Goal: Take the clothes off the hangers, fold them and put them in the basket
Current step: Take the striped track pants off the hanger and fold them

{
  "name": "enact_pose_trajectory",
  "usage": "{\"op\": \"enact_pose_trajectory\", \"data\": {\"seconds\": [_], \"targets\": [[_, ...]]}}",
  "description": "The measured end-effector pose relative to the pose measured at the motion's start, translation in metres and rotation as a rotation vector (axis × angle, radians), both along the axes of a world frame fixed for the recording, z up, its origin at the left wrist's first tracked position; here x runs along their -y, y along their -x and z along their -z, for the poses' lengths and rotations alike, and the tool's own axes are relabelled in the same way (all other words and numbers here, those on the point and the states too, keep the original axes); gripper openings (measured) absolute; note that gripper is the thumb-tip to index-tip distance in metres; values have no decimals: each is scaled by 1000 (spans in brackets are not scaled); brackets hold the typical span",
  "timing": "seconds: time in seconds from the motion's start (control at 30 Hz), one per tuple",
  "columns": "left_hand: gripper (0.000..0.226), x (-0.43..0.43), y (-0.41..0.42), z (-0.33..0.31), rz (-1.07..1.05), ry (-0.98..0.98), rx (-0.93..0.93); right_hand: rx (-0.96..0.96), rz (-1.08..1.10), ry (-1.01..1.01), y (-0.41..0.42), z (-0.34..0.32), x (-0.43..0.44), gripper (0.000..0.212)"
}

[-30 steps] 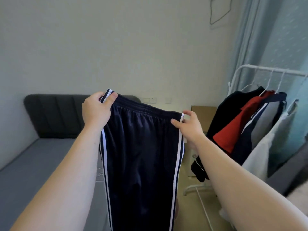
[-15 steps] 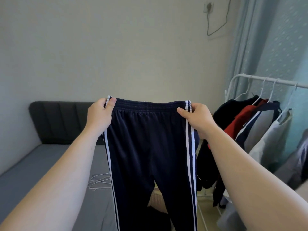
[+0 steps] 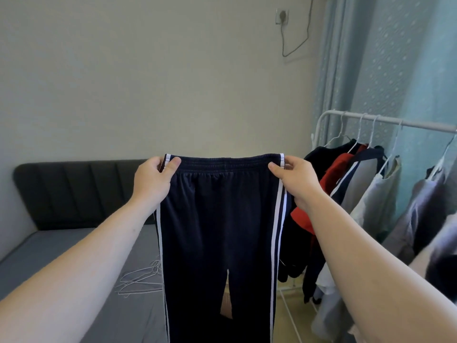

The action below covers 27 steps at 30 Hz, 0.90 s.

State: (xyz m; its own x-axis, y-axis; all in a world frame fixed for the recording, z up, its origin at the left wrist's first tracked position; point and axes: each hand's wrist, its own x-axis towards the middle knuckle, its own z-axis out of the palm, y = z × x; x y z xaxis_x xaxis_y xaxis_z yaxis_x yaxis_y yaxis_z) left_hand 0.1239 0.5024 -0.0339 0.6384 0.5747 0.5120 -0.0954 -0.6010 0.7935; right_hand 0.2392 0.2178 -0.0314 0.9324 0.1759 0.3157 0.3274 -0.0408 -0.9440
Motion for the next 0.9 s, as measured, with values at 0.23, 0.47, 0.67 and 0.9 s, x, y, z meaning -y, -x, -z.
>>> {"op": "enact_pose_trajectory", "data": {"seconds": [0.23,0.47,0.67,0.9], "targets": [[47,17,-2,-2,6,28,-50,81,31,198,6,-1,9,13],[43,24,17,-10,88,-66,-86,120,-58,266,5,-7,31,13],[48,17,18,-11,193,88,0,-27,-288,17,18,-10,39,22],[48,29,30,-15,234,44,110,-83,-261,-153,37,-14,47,23]]}}
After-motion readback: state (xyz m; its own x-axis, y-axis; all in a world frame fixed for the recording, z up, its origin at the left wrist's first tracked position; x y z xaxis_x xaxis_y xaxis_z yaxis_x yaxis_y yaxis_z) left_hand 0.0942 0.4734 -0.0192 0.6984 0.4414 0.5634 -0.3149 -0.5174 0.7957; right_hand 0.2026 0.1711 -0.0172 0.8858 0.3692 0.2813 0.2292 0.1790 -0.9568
